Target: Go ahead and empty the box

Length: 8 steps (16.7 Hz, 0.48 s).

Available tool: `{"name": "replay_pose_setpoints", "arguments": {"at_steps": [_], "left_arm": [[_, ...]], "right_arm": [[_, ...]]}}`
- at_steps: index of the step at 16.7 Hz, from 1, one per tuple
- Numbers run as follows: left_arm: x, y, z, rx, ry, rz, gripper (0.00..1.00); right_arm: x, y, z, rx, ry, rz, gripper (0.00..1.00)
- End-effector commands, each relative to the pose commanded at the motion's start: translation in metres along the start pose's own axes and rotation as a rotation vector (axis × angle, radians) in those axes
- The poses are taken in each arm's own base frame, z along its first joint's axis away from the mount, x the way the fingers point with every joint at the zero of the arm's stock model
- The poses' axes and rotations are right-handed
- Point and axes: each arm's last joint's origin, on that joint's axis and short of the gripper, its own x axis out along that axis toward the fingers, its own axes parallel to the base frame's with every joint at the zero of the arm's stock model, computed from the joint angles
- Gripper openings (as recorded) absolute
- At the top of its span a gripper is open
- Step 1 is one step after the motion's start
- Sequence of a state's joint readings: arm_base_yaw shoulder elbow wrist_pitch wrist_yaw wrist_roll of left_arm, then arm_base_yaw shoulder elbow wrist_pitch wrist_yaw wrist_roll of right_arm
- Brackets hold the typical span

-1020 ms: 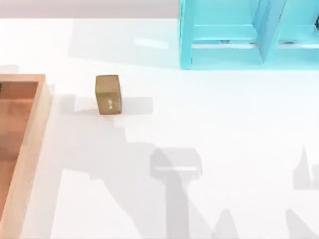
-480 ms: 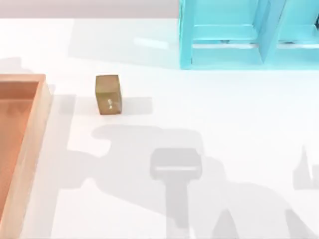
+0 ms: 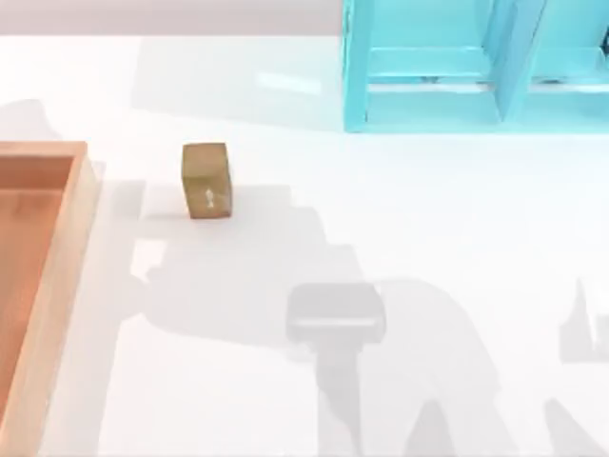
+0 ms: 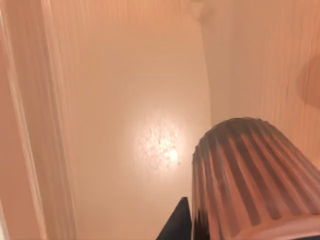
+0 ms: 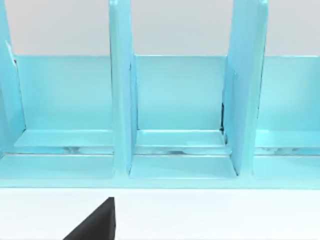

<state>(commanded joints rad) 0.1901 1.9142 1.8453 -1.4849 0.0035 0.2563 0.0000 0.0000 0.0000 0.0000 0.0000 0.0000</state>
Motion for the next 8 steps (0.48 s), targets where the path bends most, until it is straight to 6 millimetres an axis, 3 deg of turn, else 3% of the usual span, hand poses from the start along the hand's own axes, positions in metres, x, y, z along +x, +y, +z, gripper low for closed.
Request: {"name": "replay_pose_setpoints", "arguments": {"at_steps": [8], "left_arm": [[0.0058,-0.0024,0.003,-0.007,0.015,0.003,0.0]], "right_arm": [[0.0,0.0,0.0,0.0,0.0,0.0,1.0]]}}
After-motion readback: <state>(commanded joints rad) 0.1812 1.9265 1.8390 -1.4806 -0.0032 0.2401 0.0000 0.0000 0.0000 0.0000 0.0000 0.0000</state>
